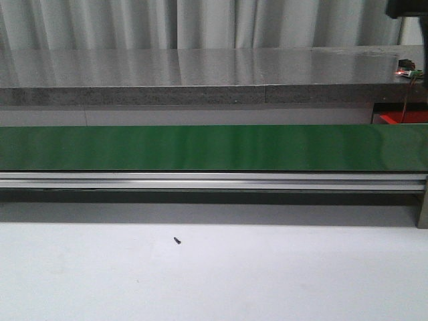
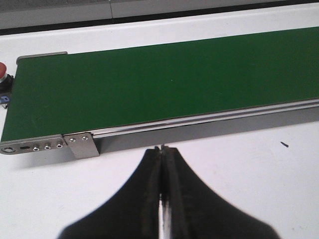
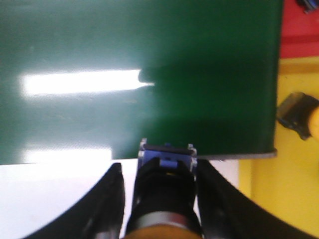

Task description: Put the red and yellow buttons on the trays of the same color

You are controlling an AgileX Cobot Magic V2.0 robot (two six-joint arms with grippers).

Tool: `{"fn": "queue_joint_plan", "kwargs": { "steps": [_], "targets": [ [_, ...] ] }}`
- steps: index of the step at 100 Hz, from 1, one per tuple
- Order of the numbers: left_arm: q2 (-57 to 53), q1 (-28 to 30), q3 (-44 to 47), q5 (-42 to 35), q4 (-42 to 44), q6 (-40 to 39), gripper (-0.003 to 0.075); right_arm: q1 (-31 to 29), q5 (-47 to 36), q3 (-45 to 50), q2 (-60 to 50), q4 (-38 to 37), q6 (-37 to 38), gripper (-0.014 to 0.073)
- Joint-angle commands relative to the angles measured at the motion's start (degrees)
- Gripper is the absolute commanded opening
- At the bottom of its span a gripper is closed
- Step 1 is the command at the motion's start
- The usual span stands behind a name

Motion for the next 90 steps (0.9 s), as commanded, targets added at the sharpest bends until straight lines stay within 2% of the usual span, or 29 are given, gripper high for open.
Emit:
{"fn": "queue_joint_plan", "kwargs": {
  "steps": [1, 23, 42, 61, 90],
  "targets": [
    [-0.08, -0.45, -1.66, -2.92, -1.86, -0.15, -0.0020, -3.40, -2.40, 2.64, -4.91, -0.96, -0.39, 0.0212],
    [-0.08, -0.45, -1.66, -2.93, -1.86, -0.15, -0.0020, -12.09, -4.58, 10.92, -9.81, -2.50, -0.39, 0.0212],
    [-0.08, -0.45, -1.66, -2.93, -1.86, -0.15, -0.0020, -18.98, -9.93, 16.33, -11.81, -2.45, 0.01, 0.0212],
    [-0.08, -0.45, -1.66, -2.93, -1.86, -0.15, -0.0020, -21.47, -15.33, 21.90, -11.81, -2.39, 0.00, 0.0212],
    [-0.08, -0.45, -1.66, -2.93, -1.86, -0.15, -0.0020, -21.46, -22.93, 28.05, -11.63, -2.39, 0.33, 0.0212]
  ]
}}
